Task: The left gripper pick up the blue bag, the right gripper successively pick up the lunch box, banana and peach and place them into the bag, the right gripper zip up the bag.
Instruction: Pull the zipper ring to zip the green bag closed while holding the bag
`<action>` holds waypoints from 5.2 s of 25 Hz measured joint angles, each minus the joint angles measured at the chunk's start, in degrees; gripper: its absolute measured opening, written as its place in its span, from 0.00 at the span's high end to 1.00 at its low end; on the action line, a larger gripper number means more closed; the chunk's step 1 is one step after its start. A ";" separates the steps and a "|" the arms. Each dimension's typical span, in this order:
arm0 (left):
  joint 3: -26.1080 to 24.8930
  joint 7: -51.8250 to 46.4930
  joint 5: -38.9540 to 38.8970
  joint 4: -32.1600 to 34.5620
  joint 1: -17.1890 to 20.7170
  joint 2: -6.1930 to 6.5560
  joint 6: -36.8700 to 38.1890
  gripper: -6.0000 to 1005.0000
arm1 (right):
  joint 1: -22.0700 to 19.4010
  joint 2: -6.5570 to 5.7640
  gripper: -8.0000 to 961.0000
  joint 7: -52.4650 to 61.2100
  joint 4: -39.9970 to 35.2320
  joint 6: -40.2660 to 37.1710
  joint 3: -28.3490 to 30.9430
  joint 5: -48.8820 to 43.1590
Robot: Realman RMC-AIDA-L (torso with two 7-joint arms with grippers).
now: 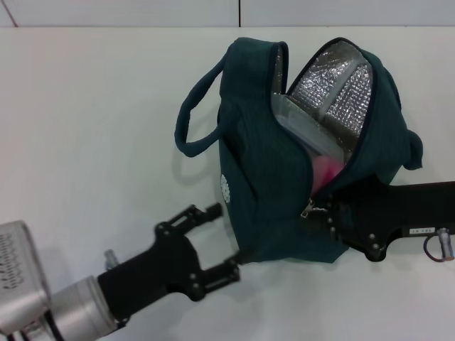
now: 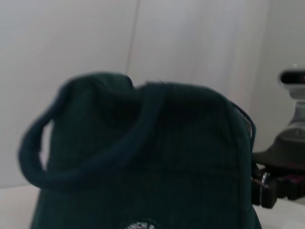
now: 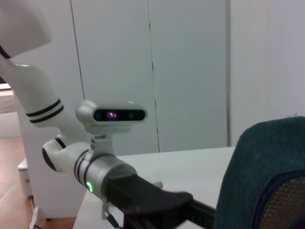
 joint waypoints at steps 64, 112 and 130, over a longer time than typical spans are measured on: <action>-0.08 4.70 3.20 4.21 -6.56 -0.12 -4.20 0.93 | -4.91 -0.29 0.97 2.79 -0.82 -7.24 11.76 3.49; -0.71 11.61 5.38 6.63 -6.34 -0.24 -3.66 0.89 | -8.68 -0.21 0.97 -14.33 1.73 -3.68 4.40 28.30; -1.38 9.69 -5.36 13.80 -6.48 -0.51 -4.30 0.50 | -8.57 -0.11 0.97 -21.02 4.82 -2.21 -1.51 34.41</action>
